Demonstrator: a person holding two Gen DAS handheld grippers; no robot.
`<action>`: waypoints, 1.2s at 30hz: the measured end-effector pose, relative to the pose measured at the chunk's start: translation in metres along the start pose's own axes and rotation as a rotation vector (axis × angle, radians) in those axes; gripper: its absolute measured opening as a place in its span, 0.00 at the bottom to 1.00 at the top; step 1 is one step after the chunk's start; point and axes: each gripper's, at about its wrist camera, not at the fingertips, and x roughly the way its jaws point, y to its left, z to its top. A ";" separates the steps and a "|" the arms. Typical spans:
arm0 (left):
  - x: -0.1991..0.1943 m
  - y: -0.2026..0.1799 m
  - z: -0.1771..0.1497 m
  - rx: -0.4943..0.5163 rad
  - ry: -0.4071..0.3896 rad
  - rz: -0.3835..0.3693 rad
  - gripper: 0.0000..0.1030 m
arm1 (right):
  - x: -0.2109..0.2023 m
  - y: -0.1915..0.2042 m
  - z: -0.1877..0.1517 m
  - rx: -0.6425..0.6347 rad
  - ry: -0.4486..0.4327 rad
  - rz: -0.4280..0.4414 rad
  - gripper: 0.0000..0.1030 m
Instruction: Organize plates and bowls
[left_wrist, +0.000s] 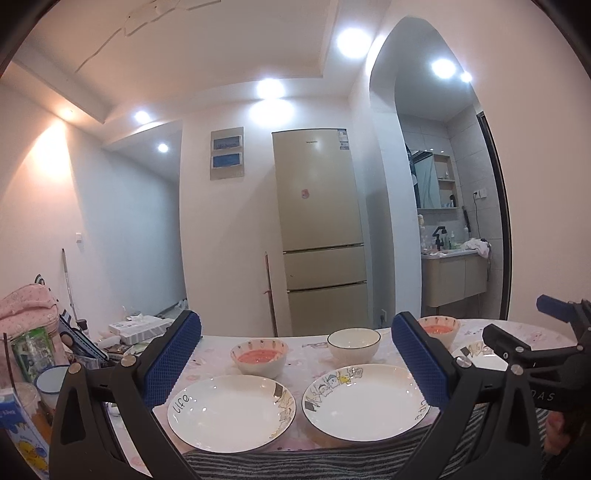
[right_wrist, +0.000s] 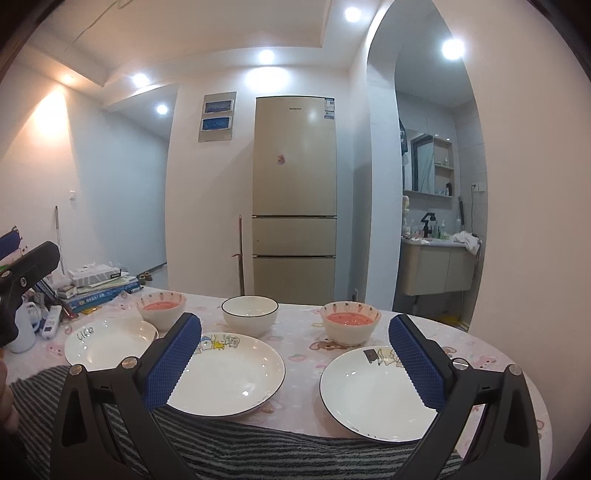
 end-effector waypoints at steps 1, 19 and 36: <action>0.000 0.002 0.004 -0.004 0.002 -0.003 1.00 | 0.000 0.000 0.005 -0.006 0.004 0.000 1.00; 0.006 0.024 0.040 -0.008 0.000 0.026 1.00 | -0.012 -0.004 0.073 0.015 -0.113 0.052 1.00; 0.064 0.046 0.109 -0.058 0.020 0.097 1.00 | 0.049 0.021 0.165 0.074 -0.092 0.143 1.00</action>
